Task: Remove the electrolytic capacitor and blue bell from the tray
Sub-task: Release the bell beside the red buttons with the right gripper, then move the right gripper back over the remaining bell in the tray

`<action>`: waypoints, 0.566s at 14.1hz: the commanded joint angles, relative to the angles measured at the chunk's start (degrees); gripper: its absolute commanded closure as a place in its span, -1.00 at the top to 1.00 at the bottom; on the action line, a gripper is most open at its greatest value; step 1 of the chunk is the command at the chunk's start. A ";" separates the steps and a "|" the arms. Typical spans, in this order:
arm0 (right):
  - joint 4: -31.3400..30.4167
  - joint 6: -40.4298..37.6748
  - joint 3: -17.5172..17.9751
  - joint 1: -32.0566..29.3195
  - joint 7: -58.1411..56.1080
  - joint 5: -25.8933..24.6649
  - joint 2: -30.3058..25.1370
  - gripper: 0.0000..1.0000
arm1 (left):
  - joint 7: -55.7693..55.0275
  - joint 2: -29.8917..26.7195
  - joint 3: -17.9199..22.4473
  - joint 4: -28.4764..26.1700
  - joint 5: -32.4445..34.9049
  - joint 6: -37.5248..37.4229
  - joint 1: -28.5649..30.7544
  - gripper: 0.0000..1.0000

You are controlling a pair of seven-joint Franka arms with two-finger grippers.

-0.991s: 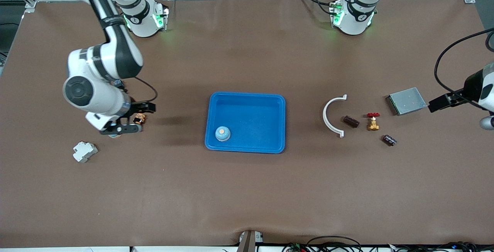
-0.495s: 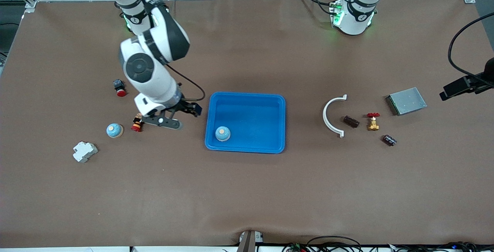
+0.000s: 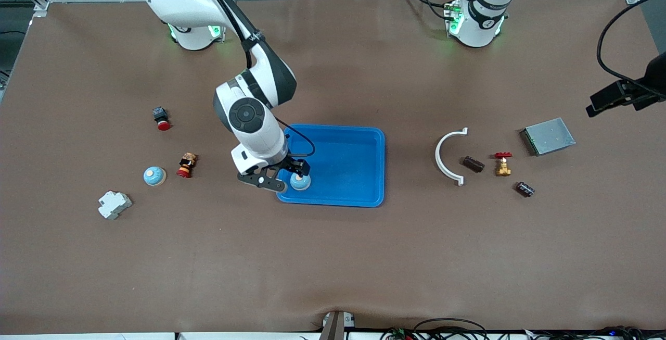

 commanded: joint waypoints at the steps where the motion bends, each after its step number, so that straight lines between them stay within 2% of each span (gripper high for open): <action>1: 3.19 2.97 -0.67 0.65 1.10 -0.33 3.48 1.00 | 2.50 -4.67 6.69 -4.80 -0.95 0.20 -6.68 1.00; 4: 5.03 3.68 -0.67 0.65 1.09 -0.77 5.68 1.00 | 2.50 -7.58 7.68 -8.58 -0.86 1.52 -8.54 1.00; 8: 5.22 3.77 -0.76 0.92 1.09 -2.00 7.18 1.00 | 2.50 -7.94 7.15 -8.68 -0.86 1.26 -8.54 1.00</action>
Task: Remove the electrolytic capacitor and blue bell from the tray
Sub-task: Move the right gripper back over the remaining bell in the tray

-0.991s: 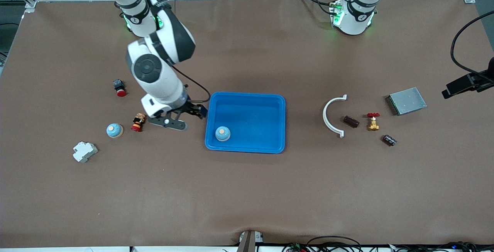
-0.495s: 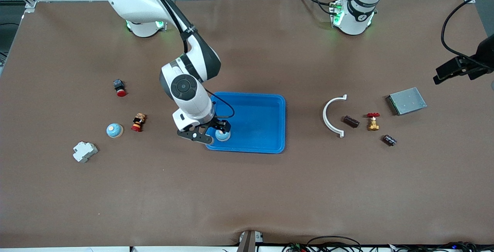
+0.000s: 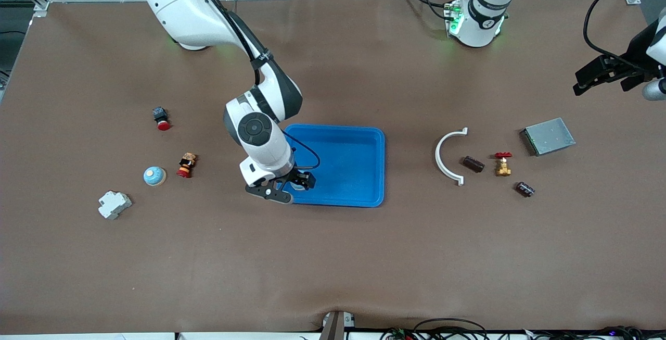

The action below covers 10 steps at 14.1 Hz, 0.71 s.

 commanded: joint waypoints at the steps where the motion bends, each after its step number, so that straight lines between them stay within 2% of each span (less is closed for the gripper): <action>1: 1.92 -0.22 -0.64 0.86 1.09 -1.51 2.02 1.00 | 1.37 -1.65 0.31 -1.96 -0.85 0.95 -0.56 1.00; 10: 1.92 -0.14 -0.64 2.62 1.09 -3.26 4.84 1.00 | 2.94 -0.86 -1.19 -1.53 0.72 -0.18 -0.47 1.00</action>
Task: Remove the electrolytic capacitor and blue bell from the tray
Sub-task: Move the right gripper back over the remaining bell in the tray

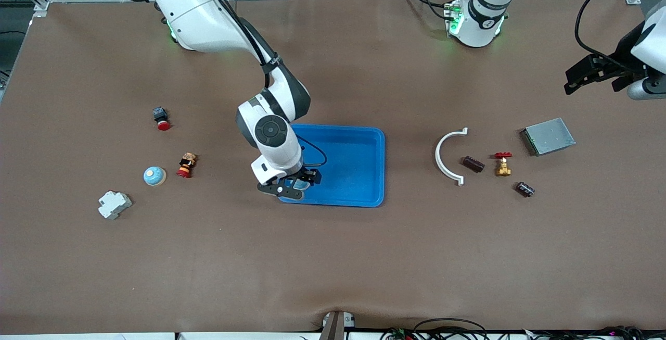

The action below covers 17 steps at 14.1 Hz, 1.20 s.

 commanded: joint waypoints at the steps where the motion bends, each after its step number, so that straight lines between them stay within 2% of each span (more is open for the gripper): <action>1: 1.68 -0.13 -0.64 0.66 1.10 -1.78 1.85 1.00 | 2.06 -0.64 -0.12 -0.41 1.33 -0.52 -0.12 1.00; 17: 2.39 2.42 -0.64 0.83 1.10 -1.69 4.31 1.00 | 1.81 -1.17 0.94 1.35 0.37 -2.37 0.85 1.00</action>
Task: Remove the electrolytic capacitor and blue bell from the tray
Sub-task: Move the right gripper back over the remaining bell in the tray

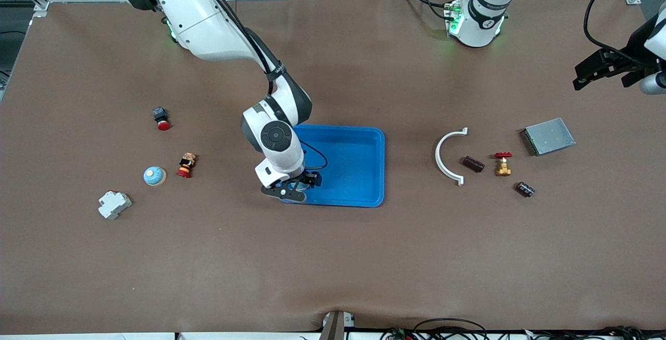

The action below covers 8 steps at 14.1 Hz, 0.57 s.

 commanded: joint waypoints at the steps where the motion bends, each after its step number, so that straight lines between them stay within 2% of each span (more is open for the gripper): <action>1: 1.77 0.04 -0.55 0.79 1.10 -0.75 1.40 1.00 | 1.51 -0.78 0.29 0.18 0.16 -1.04 0.23 1.00; 3: 1.77 -0.05 -0.47 0.79 1.10 -0.66 1.40 0.50 | 1.17 -0.43 0.21 0.18 0.16 -0.95 0.14 1.00; 4: 1.77 0.03 -0.47 0.87 1.18 -0.75 1.40 0.37 | 1.17 -0.25 0.21 0.18 0.16 -0.78 0.14 1.00; 5: 1.77 0.04 -0.47 0.88 1.10 -0.75 1.40 0.09 | 1.17 -0.17 0.12 0.18 0.16 -0.77 0.06 1.00; 7: 1.77 0.03 -0.47 1.22 1.18 -0.58 1.31 -0.65 | 1.08 -0.16 0.12 0.18 0.16 -0.77 0.06 1.00; 8: 1.77 -0.05 -0.47 1.40 1.18 -0.58 1.23 -0.76 | 1.08 0.01 0.12 0.18 0.08 -0.51 0.06 1.00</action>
